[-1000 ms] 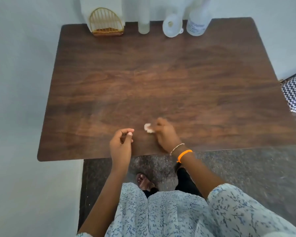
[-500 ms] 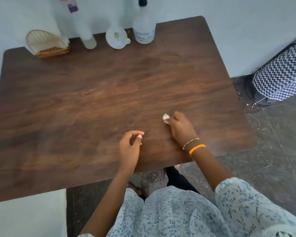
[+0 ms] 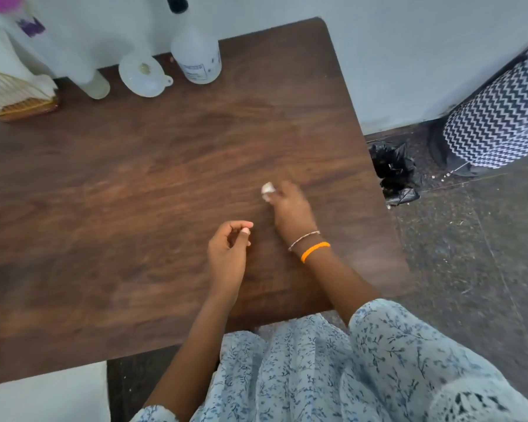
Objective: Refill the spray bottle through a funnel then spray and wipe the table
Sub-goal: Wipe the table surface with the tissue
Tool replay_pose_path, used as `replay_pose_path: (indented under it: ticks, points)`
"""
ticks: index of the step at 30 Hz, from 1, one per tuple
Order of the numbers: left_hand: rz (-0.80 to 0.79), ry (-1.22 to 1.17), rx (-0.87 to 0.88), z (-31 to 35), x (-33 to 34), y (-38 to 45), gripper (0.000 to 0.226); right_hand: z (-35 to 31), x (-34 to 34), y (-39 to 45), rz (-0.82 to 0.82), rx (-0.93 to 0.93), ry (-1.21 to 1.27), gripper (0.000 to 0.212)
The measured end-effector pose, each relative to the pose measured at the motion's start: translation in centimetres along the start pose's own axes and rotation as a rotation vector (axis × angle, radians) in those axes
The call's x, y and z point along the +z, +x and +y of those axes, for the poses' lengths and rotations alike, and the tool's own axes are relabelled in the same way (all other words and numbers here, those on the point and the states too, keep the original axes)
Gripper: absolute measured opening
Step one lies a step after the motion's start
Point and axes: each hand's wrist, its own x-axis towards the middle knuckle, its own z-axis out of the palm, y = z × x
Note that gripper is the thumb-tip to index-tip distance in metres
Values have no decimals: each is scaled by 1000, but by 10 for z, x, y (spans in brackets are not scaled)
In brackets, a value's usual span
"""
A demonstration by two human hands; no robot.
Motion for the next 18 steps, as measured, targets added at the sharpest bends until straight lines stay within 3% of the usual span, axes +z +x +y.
replay_pose_path:
  ticks: [2,4,6,10,13,18]
  points:
    - [28,1,7,5,2,5,26,-2,-1,5,-119,-157,7,37]
    - [28,8,4,9,4,10,26,20,-10,26,-126,-161,2,34]
    - [19,8,5,13,8,15,25,49,-26,57,-41,11,-32,23]
    - [-14,21,3,26,20,23,25,89,-66,91,42,518,65,25]
    - [-54,4,18,35,32,30,26,86,-83,92,87,627,295,22]
    - [-155,5,36,60,56,41,23,63,-97,75,37,739,831,37]
